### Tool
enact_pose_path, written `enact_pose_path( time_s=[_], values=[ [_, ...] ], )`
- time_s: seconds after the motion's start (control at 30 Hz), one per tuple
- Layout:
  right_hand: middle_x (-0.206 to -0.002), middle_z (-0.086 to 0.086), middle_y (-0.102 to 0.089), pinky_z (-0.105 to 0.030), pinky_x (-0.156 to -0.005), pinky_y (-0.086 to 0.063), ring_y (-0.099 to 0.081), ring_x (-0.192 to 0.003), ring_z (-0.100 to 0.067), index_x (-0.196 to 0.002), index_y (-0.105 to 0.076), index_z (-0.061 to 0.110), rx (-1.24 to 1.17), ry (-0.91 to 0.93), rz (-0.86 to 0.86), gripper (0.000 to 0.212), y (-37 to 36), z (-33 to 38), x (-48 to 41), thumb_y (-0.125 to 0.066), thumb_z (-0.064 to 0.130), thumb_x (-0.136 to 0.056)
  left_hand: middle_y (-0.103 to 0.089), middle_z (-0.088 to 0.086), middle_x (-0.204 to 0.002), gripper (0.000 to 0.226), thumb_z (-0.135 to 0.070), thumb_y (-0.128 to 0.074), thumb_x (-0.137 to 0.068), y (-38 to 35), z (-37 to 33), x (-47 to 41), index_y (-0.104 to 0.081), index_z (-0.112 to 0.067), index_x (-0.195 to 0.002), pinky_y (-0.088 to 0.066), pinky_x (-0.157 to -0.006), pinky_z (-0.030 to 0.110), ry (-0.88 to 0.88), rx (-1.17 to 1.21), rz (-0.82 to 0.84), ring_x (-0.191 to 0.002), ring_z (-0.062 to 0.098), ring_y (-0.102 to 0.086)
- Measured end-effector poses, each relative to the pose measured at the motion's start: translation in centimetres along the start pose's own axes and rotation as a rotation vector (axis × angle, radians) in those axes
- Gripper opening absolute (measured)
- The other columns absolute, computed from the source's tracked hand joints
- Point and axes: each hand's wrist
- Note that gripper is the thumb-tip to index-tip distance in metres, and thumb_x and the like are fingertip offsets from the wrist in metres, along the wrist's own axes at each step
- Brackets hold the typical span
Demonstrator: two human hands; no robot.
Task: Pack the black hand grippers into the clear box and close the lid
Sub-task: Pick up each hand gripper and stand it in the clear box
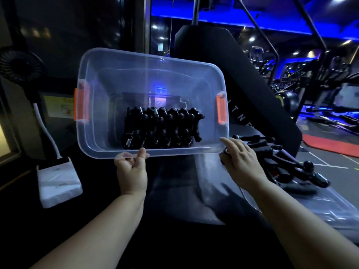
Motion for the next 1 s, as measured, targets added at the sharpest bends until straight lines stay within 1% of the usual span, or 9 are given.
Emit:
enact_pose_path(
  time_s=[0.13, 0.2, 0.3, 0.4, 0.47, 0.53, 0.63, 0.77, 1.0],
  values=[
    [-0.141, -0.003, -0.048, -0.044, -0.106, -0.031, -0.038, -0.133, -0.023, -0.139, -0.045, 0.022, 0.098, -0.234, 0.055, 0.054, -0.2, -2.5, -0.1, -0.037, 0.046, -0.091, -0.061, 0.007, -0.074, 0.027, -0.008, -0.054, -0.094, 0.0, 0.1, -0.1, -0.032, -0.021, -0.084, -0.047, -0.071, 0.006, 0.012, 0.008, 0.004, -0.067, -0.005, -0.065],
    [-0.143, 0.002, -0.044, -0.046, -0.111, -0.021, -0.030, -0.138, -0.019, -0.137, -0.044, 0.027, 0.229, -0.286, 0.175, 0.051, -0.5, -3.4, -0.4, -0.031, 0.048, -0.093, -0.062, 0.005, -0.075, 0.027, -0.010, -0.054, -0.094, 0.0, 0.2, 0.0, -0.032, -0.022, -0.084, -0.046, -0.073, 0.007, 0.017, 0.001, 0.004, -0.068, -0.005, -0.065],
    [-0.148, 0.007, -0.036, -0.052, -0.116, 0.002, -0.017, -0.144, -0.015, -0.137, -0.039, 0.033, 0.374, -0.296, 0.319, 0.045, -1.3, -4.5, -0.9, -0.033, 0.047, -0.095, -0.062, 0.005, -0.073, 0.028, -0.008, -0.053, -0.094, -0.2, 0.2, 0.0, -0.031, -0.022, -0.084, -0.047, -0.073, 0.008, 0.009, 0.004, -0.001, -0.067, -0.005, -0.064],
    [-0.153, 0.002, -0.030, -0.058, -0.113, 0.010, -0.013, -0.146, -0.017, -0.140, -0.035, 0.030, 0.422, -0.365, 0.397, 0.051, -1.9, -5.3, -1.8, -0.031, 0.052, -0.094, -0.061, 0.006, -0.073, 0.029, -0.005, -0.053, -0.093, -0.2, 0.3, -0.1, -0.031, -0.021, -0.083, -0.047, -0.071, 0.007, 0.003, 0.015, -0.002, -0.066, -0.005, -0.064],
    [-0.157, -0.001, -0.023, -0.061, -0.111, 0.006, -0.012, -0.146, -0.019, -0.144, -0.030, 0.031, 0.454, -0.416, 0.440, 0.059, -2.2, -5.5, -2.3, -0.028, 0.058, -0.091, -0.061, 0.006, -0.073, 0.029, -0.005, -0.053, -0.093, -0.2, 0.3, -0.2, -0.031, -0.021, -0.084, -0.047, -0.071, 0.006, 0.006, 0.021, 0.000, -0.066, -0.005, -0.064],
    [-0.158, -0.003, -0.020, -0.058, -0.109, -0.006, -0.015, -0.144, -0.022, -0.143, -0.031, 0.036, 0.477, -0.427, 0.451, 0.057, -2.5, -5.5, -2.6, -0.026, 0.060, -0.091, -0.062, 0.007, -0.074, 0.029, -0.005, -0.054, -0.093, -0.1, 0.4, -0.2, -0.031, -0.021, -0.083, -0.045, -0.070, 0.005, 0.005, 0.020, -0.001, -0.065, -0.005, -0.064],
    [-0.153, 0.000, -0.031, -0.051, -0.101, -0.018, -0.027, -0.134, -0.021, -0.131, -0.041, 0.043, 0.523, -0.372, 0.428, 0.046, -2.7, -5.3, -2.7, -0.023, 0.059, -0.092, -0.062, 0.007, -0.075, 0.028, -0.006, -0.054, -0.093, -0.1, 0.4, -0.2, -0.031, -0.021, -0.084, -0.045, -0.070, 0.004, 0.007, 0.016, 0.007, -0.066, -0.005, -0.064],
    [-0.132, 0.003, -0.047, -0.044, -0.095, -0.022, -0.038, -0.122, -0.019, -0.125, -0.047, 0.042, 0.547, -0.360, 0.363, 0.047, -2.6, -4.8, -2.8, -0.023, 0.063, -0.091, -0.062, 0.009, -0.075, 0.027, -0.007, -0.054, -0.092, -0.2, 0.3, -0.2, -0.032, -0.020, -0.084, -0.044, -0.069, 0.003, 0.002, 0.013, 0.012, -0.066, -0.005, -0.064],
    [-0.126, 0.003, -0.049, -0.043, -0.097, -0.021, -0.038, -0.122, -0.019, -0.128, -0.048, 0.040, 0.536, -0.354, 0.349, 0.061, -2.2, -4.5, -2.4, -0.025, 0.076, -0.083, -0.060, 0.011, -0.075, 0.028, -0.004, -0.053, -0.092, -0.2, 0.4, -0.2, -0.032, -0.020, -0.084, -0.044, -0.069, 0.004, -0.004, 0.029, 0.017, -0.065, -0.006, -0.064]
  ],
)
Point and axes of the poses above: each hand's wrist, its own x-axis away from the middle knuckle, its own y-axis out of the back of the hand, z = x × y
